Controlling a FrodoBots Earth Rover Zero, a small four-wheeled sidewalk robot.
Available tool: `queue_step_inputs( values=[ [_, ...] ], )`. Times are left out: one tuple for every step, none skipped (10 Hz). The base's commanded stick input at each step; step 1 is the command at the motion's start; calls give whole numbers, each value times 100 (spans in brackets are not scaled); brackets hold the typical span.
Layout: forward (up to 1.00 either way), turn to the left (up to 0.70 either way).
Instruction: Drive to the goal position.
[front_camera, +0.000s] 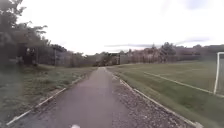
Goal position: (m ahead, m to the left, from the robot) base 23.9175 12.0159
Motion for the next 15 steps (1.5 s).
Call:
queue_step_inputs(
  values=[
    [0,0],
    [0,0],
    [0,0],
    [0,0],
    [14,0],
    [44,0],
    [70,0],
    [70,0],
    [70,0],
    [70,0],
    [70,0],
    [70,0],
    [70,0],
    [70,0],
    [70,0]
  ],
)
